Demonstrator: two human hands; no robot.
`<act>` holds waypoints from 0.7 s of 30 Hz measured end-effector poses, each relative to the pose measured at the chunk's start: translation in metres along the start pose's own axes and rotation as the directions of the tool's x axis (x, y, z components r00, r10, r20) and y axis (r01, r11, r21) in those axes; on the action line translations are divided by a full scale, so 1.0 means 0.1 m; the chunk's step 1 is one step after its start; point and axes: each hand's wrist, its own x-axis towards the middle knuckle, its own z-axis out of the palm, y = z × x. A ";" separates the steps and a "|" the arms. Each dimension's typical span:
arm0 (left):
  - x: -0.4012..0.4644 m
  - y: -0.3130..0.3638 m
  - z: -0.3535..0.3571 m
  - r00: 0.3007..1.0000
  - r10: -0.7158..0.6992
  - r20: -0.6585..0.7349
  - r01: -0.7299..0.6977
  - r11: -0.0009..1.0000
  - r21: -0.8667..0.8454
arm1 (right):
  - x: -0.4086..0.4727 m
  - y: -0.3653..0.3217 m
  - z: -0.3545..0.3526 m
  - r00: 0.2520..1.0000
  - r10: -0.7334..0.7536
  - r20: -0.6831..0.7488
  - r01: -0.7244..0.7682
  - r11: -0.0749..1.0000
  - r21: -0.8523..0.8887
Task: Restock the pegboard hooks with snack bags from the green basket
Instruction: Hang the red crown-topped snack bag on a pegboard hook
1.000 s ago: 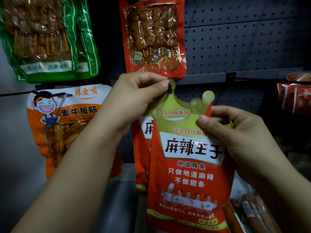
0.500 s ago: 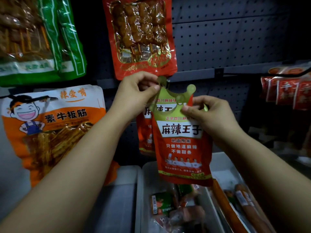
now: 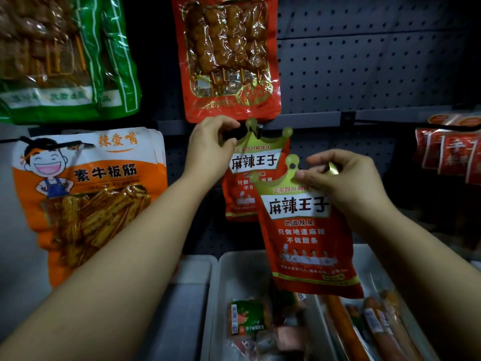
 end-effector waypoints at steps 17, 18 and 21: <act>-0.74 0.69 -0.77 0.989 0.124 0.078 -0.075 0.886 -0.457 | -0.60 -0.56 0.26 0.899 -0.405 0.170 0.361 0.902 0.238; -0.72 0.71 -0.78 0.990 0.131 0.058 -0.092 0.891 -0.445 | -0.60 -0.58 0.27 0.902 -0.398 0.168 0.349 0.900 0.260; -0.64 0.75 -0.78 0.991 0.136 0.019 -0.116 0.905 -0.408 | -0.56 -0.62 0.28 0.914 -0.377 0.151 0.324 0.901 0.288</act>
